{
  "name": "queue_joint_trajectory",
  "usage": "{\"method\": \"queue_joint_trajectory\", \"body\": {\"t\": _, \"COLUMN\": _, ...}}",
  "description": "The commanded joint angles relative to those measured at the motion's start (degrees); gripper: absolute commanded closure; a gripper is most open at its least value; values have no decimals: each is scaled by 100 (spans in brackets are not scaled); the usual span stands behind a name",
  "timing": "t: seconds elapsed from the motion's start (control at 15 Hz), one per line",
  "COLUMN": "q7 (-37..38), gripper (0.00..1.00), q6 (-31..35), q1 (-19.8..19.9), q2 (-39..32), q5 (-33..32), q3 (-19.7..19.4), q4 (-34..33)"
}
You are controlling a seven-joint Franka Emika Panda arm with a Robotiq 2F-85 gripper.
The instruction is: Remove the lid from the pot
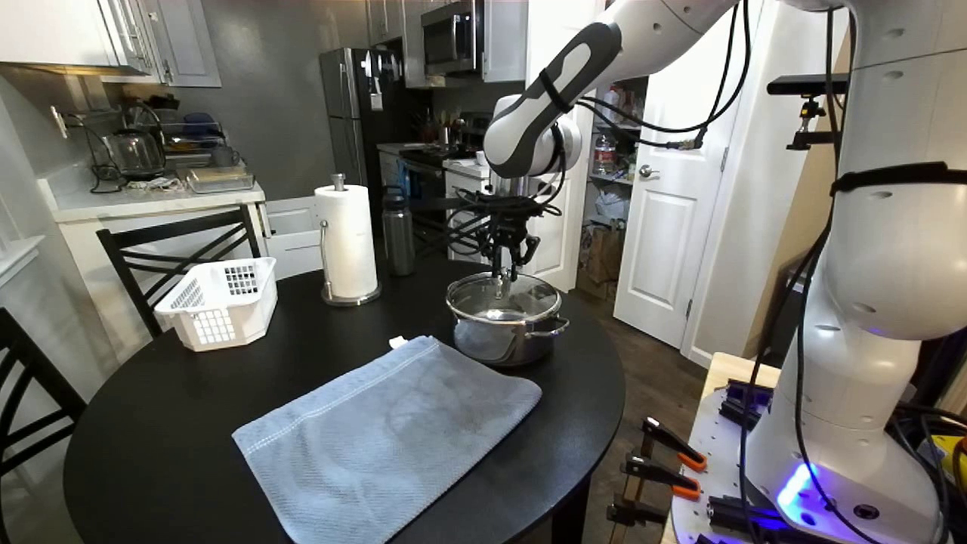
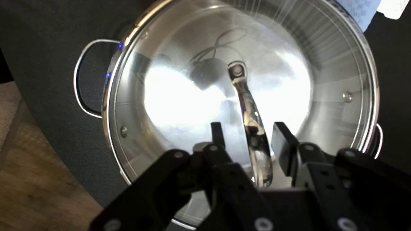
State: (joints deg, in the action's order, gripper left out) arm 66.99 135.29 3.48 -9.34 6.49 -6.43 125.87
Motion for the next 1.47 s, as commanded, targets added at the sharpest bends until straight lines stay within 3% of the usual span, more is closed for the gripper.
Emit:
{"method": "queue_joint_trajectory", "body": {"t": 0.0, "q7": -118, "gripper": 85, "q6": -100, "q1": -1, "q2": -1, "q5": -32, "q3": -22, "q4": -9}}
{"method": "queue_joint_trajectory", "body": {"t": 0.2, "q7": -94, "gripper": 96, "q6": -93, "q1": -11, "q2": 49, "q5": -73, "q3": -26, "q4": 13}}
{"method": "queue_joint_trajectory", "body": {"t": 0.6, "q7": 9, "gripper": 93, "q6": 5, "q1": -91, "q2": 556, "q5": -310, "q3": -24, "q4": 266}}
{"method": "queue_joint_trajectory", "body": {"t": 0.8, "q7": 89, "gripper": 93, "q6": 9, "q1": -163, "q2": 1139, "q5": -581, "q3": 36, "q4": 461}}
{"method": "queue_joint_trajectory", "body": {"t": 1.07, "q7": 85, "gripper": 93, "q6": -121, "q1": -231, "q2": 1491, "q5": -656, "q3": 323, "q4": 332}}
{"method": "queue_joint_trajectory", "body": {"t": 1.4, "q7": 83, "gripper": 93, "q6": -249, "q1": -535, "q2": 984, "q5": -553, "q3": 861, "q4": -366}}
